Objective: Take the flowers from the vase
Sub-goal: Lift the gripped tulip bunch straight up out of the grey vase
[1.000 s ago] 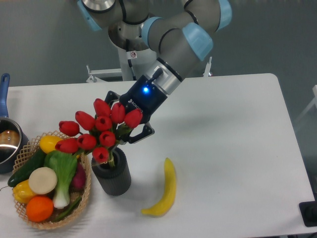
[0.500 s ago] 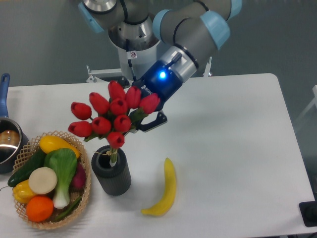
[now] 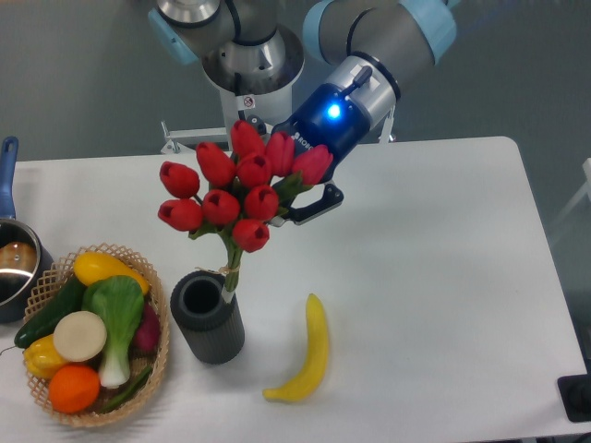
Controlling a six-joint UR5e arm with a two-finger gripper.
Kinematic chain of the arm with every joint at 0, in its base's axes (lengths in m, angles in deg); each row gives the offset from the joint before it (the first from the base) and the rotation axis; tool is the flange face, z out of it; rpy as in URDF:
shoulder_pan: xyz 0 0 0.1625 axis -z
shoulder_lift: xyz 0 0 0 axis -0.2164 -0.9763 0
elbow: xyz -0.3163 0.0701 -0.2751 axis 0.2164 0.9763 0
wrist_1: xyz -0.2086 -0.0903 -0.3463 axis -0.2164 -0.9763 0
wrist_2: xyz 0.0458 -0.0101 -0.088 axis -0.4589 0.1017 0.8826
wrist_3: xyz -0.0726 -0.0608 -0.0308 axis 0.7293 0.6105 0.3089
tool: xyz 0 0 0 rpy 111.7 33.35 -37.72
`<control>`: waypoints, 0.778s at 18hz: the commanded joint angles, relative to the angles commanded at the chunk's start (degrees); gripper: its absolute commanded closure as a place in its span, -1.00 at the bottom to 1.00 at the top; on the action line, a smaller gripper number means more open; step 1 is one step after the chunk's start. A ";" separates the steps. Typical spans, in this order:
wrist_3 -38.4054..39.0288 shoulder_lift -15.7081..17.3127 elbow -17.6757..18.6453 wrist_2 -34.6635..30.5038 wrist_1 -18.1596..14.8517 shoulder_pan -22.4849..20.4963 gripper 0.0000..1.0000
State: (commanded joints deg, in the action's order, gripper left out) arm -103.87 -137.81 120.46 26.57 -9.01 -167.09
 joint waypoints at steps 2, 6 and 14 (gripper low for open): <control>1.24 -0.09 -1.49 0.09 0.00 -0.97 0.04; 0.98 -0.26 -2.55 0.00 0.00 -1.32 0.04; 0.01 -1.58 -5.72 -0.09 0.00 -1.93 0.04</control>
State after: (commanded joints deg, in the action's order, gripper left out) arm -103.85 -139.39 114.74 26.48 -9.01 -169.02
